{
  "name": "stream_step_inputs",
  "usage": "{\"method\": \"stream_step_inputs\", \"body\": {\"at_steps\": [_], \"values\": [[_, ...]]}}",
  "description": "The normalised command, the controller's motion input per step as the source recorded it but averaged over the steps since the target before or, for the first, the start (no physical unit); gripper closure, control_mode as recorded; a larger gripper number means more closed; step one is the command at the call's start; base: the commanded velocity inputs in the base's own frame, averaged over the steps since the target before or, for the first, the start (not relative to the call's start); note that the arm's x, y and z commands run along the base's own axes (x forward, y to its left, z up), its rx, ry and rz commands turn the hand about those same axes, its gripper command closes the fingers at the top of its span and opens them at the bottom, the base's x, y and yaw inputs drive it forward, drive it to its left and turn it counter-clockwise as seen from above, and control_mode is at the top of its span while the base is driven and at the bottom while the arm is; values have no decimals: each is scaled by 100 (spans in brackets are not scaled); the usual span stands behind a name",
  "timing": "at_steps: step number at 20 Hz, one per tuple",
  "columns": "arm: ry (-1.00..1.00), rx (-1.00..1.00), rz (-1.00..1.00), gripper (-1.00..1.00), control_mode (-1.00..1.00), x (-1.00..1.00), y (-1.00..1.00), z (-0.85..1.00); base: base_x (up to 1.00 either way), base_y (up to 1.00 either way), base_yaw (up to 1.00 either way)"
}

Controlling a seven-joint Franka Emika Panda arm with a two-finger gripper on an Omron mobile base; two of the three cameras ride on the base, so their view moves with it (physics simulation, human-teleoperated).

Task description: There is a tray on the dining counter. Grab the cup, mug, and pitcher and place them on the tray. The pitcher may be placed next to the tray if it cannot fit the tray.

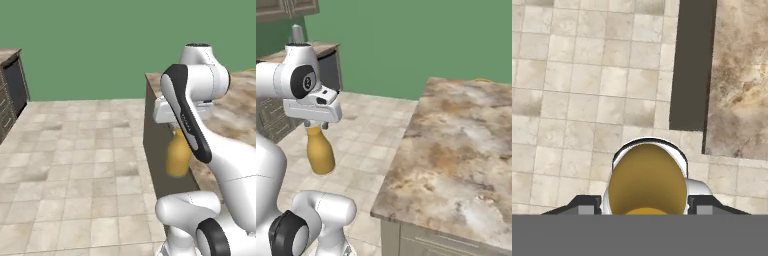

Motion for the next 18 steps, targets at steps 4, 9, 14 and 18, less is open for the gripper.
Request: {"method": "stream_step_inputs", "body": {"at_steps": [4,9,14,18], "values": [[0,0,0,100,100,0,0,0,83,32,-59],[0,0,0,100,100,0,0,0,56,59,-53],[0,0,0,100,100,0,0,0,39,69,-48],[0,0,0,100,100,0,0,0,17,90,-31]]}}
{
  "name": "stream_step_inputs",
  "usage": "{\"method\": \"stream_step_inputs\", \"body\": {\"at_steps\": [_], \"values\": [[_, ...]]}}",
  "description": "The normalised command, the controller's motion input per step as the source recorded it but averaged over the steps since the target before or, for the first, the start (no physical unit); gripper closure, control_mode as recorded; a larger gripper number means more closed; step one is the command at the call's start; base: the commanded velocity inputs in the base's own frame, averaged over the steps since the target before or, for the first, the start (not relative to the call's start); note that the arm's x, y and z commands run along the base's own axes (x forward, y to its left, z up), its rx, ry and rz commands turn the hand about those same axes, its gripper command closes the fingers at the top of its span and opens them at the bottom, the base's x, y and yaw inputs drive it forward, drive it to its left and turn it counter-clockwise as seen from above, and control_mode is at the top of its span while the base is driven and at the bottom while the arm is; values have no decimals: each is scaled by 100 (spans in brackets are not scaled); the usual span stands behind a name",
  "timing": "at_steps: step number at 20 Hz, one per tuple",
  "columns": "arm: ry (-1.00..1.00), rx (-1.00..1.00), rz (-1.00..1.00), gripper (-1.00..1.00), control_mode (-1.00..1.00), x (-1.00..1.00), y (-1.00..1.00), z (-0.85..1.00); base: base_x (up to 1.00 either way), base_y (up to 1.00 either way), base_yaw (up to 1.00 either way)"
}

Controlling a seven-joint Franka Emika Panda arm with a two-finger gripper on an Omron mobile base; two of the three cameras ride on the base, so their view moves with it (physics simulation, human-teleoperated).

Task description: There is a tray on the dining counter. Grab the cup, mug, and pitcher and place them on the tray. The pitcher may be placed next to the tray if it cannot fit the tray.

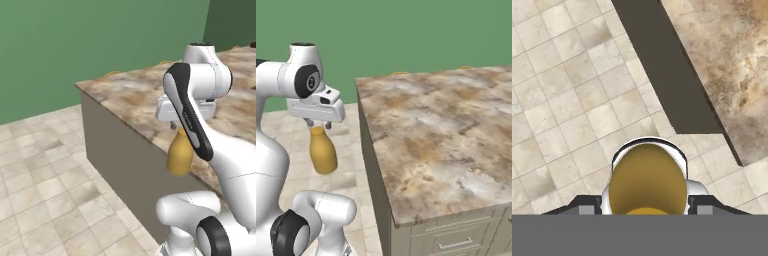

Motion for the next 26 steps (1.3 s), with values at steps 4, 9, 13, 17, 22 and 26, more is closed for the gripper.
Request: {"method": "stream_step_inputs", "body": {"at_steps": [4,9,13,17,22,26], "values": [[0,0,0,100,100,0,0,0,2,90,-23],[0,0,0,100,100,0,0,0,21,79,-23],[0,0,0,100,100,0,0,0,55,68,-35],[0,0,0,100,100,0,0,0,61,72,-39],[0,0,0,100,100,0,0,0,24,89,-43],[0,0,0,100,100,0,0,0,9,86,-52]]}}
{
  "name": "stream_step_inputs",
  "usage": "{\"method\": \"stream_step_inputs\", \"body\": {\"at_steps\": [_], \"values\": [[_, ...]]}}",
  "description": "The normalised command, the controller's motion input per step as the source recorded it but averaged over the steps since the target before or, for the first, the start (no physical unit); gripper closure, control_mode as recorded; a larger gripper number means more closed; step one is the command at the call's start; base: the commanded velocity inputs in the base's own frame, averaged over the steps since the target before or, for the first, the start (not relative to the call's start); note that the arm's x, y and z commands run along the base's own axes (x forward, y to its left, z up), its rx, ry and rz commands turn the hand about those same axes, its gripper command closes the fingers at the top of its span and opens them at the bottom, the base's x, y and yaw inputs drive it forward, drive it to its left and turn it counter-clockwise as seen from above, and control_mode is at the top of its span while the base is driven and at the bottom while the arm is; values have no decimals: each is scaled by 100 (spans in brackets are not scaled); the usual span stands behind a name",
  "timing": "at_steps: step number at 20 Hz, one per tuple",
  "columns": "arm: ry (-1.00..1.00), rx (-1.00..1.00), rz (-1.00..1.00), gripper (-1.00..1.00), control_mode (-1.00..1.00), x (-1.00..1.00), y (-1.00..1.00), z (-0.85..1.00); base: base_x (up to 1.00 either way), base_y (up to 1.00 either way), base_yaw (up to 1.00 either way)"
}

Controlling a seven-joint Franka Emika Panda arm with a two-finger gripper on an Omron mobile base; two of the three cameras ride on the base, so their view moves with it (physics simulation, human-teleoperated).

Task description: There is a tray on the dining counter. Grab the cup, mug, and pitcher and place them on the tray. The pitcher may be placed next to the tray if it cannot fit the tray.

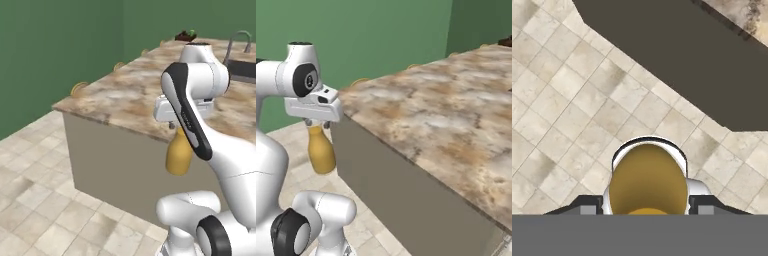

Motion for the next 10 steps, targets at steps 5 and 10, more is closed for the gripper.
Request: {"method": "stream_step_inputs", "body": {"at_steps": [5,10], "values": [[0,0,0,100,100,0,0,0,14,90,-57],[0,0,0,100,100,0,0,0,16,92,-60]]}}
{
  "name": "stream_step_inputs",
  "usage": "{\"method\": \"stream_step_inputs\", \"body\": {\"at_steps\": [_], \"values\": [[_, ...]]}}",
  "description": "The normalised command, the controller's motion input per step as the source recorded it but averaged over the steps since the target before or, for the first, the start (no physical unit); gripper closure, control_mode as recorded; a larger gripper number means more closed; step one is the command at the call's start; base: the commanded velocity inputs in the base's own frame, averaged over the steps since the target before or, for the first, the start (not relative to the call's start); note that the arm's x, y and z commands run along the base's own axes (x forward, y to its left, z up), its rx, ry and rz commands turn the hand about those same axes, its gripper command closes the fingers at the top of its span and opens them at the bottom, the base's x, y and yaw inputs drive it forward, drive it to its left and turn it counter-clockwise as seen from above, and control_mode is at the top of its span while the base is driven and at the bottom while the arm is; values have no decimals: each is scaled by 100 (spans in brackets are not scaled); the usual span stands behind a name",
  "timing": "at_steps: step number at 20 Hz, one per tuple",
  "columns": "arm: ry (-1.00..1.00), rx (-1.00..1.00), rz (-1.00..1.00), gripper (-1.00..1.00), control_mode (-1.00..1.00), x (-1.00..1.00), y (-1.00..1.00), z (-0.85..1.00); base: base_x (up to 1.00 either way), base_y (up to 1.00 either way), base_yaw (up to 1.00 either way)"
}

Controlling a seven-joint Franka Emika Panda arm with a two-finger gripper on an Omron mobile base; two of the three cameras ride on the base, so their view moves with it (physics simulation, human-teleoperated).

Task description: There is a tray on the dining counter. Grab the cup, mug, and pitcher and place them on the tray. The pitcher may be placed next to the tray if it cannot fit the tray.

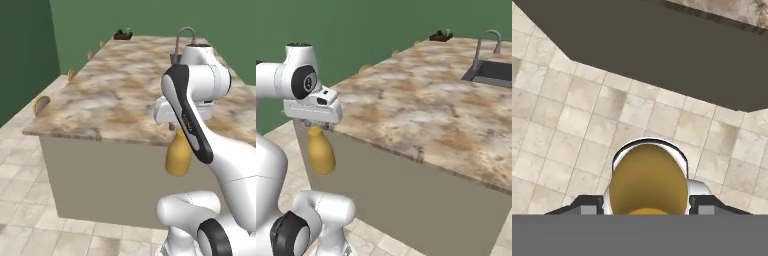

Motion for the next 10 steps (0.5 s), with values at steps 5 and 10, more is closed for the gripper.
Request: {"method": "stream_step_inputs", "body": {"at_steps": [5,10], "values": [[0,0,0,100,100,0,0,0,18,98,-60],[0,0,0,100,100,0,0,0,2,100,-50]]}}
